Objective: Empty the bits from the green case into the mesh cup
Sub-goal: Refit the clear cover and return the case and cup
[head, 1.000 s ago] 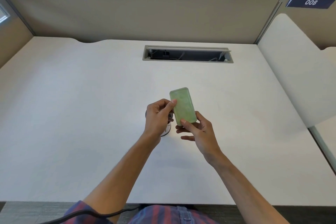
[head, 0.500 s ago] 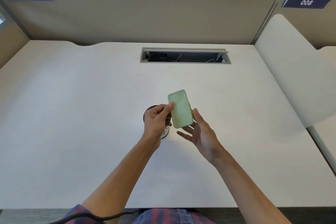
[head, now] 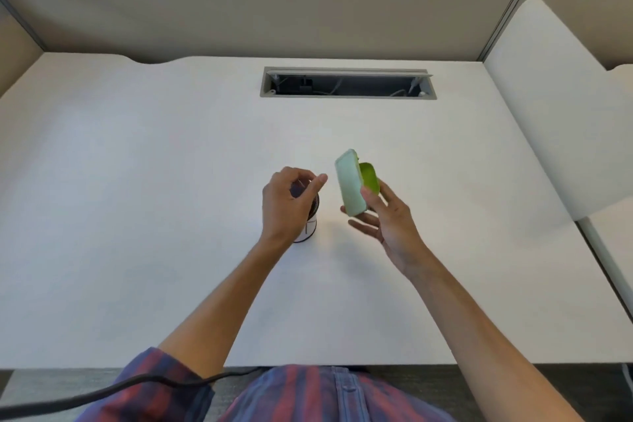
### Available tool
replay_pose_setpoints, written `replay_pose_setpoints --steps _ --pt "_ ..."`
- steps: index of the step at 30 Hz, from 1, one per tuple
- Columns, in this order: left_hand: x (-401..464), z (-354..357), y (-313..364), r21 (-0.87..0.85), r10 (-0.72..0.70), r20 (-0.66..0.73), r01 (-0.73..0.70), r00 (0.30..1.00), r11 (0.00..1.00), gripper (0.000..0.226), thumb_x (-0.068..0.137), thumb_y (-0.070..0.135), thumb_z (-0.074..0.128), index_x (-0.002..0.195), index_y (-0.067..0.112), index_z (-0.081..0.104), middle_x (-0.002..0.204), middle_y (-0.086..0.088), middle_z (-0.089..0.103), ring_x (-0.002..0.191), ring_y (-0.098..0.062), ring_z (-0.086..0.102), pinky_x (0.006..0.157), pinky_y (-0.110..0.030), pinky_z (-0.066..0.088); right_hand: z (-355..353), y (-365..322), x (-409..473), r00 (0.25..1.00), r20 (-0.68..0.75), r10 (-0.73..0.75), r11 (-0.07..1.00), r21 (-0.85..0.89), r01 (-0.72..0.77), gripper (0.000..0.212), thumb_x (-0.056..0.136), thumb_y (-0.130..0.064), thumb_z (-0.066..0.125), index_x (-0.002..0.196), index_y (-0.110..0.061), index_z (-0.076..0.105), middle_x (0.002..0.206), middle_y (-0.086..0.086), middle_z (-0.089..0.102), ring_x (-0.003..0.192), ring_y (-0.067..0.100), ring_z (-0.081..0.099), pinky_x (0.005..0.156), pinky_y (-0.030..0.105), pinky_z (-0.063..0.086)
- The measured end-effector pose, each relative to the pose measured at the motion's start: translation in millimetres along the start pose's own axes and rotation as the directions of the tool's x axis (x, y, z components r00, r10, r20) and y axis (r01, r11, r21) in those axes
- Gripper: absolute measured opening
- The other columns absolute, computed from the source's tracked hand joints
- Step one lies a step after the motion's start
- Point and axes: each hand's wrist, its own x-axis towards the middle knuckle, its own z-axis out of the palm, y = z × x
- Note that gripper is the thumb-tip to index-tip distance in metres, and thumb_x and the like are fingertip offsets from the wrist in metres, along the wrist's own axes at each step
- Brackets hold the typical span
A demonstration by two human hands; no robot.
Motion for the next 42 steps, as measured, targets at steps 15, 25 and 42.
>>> replay_pose_setpoints --steps 15,25,42 --pt "-19 -22 -55 0.302 -0.031 0.091 0.002 0.995 0.953 0.107 0.057 0.056 0.080 0.147 0.025 0.031 0.146 0.004 0.044 0.130 -0.018 0.047 0.102 -0.034 0.041 -113 2 103 0.818 -0.328 -0.473 0.463 -0.882 -0.086 0.039 0.084 -0.034 0.072 0.115 -0.012 0.065 0.094 0.012 0.072 0.092 0.038 0.062 0.080 0.037 0.039" --pt "-6 -17 -60 0.245 -0.009 0.109 -0.018 0.994 0.969 0.098 0.057 0.051 0.083 0.140 0.028 0.036 0.121 0.019 0.058 0.112 -0.003 0.055 0.096 -0.024 0.044 -127 -7 150 0.761 -0.442 -0.474 0.361 -0.887 -0.290 0.041 0.079 -0.033 0.073 0.111 -0.013 0.059 0.104 0.015 0.070 0.096 0.041 0.064 0.076 0.039 0.044" --pt "8 -3 -71 0.187 -0.076 0.055 0.065 0.996 0.980 0.102 0.057 0.048 0.090 0.140 0.031 0.034 0.111 0.038 0.057 0.102 0.019 0.053 0.082 0.001 0.038 -140 -7 185 0.728 -0.462 -0.506 0.330 -0.884 -0.332 0.048 0.075 -0.037 0.073 0.114 -0.016 0.057 0.106 0.011 0.068 0.094 0.040 0.064 0.070 0.035 0.034"
